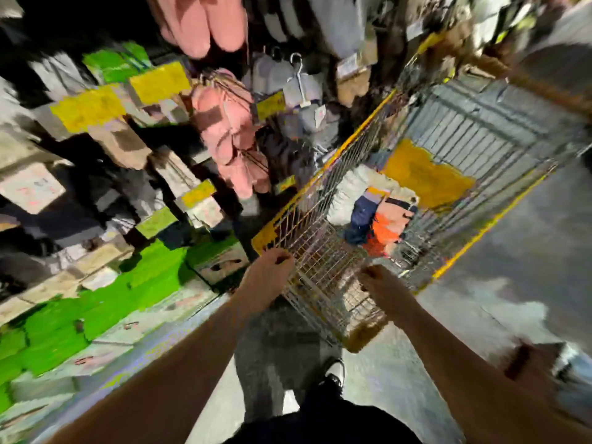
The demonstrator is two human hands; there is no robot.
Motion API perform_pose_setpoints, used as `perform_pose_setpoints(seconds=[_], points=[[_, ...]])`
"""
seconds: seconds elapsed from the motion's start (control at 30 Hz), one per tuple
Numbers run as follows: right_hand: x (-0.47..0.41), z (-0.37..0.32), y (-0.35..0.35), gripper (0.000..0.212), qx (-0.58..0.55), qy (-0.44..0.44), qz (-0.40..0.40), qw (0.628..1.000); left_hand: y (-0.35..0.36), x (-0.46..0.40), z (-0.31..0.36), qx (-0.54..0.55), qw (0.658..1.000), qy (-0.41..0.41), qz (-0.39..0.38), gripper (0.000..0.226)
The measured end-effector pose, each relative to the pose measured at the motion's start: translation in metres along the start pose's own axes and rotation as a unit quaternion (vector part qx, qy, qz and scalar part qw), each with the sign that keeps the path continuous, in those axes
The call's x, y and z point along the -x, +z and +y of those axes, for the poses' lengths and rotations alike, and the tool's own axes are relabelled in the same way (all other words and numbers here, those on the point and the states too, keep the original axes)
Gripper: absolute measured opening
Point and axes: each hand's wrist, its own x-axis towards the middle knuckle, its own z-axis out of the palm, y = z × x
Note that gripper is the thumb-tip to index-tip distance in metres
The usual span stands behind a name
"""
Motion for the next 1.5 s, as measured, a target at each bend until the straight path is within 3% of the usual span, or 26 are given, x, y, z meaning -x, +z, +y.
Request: perform_pose_setpoints(seconds=[0.2,0.37,0.5,0.6,0.77,0.87,1.0,1.07,1.17,1.27,1.37,1.5], points=[[-0.073,0.002,-0.070,0.015,-0.141,0.083,0.009,0.986,0.077,-0.077,0.058,-0.008,0.995,-0.022,-0.093,0.016],[-0.147,0.016,-0.093,0.015,-0.252,0.175,0.047,0.951,0.126,-0.159,0.085,0.016,0.988,-0.079,-0.134,0.018],[-0.207,0.032,-0.099,0.047,-0.284,0.235,0.086,0.925,0.174,-0.233,0.084,0.063,0.975,-0.161,-0.140,0.019],[-0.253,0.050,-0.100,0.053,-0.294,0.263,0.110,0.912,0.204,-0.275,0.089,0.103,0.959,-0.209,-0.159,0.018],[-0.316,0.082,-0.093,0.065,-0.311,0.274,0.137,0.900,0.261,-0.332,0.080,0.196,0.933,-0.228,-0.196,0.040],[-0.346,0.091,-0.089,0.068,-0.319,0.268,0.157,0.896,0.319,-0.383,0.027,0.203,0.929,-0.256,-0.171,0.055],[-0.367,0.096,-0.082,0.047,-0.364,0.228,0.171,0.887,0.328,-0.388,0.023,0.237,0.928,-0.242,-0.158,0.095],[-0.371,0.099,-0.080,0.057,-0.363,0.221,0.173,0.889,0.317,-0.379,0.038,0.235,0.930,-0.232,-0.163,0.091],[-0.378,0.111,-0.081,0.084,-0.374,0.237,0.170,0.881,0.300,-0.369,0.061,0.247,0.927,-0.225,-0.170,0.055],[-0.375,0.105,-0.085,0.059,-0.411,0.205,0.121,0.880,0.304,-0.373,0.059,0.265,0.917,-0.233,-0.189,0.034],[-0.372,0.103,-0.089,0.045,-0.482,0.175,0.071,0.856,0.308,-0.374,0.062,0.256,0.914,-0.228,-0.217,0.013],[-0.367,0.103,-0.095,0.044,-0.527,0.179,0.039,0.830,0.312,-0.372,0.066,0.235,0.927,-0.205,-0.208,0.024]])
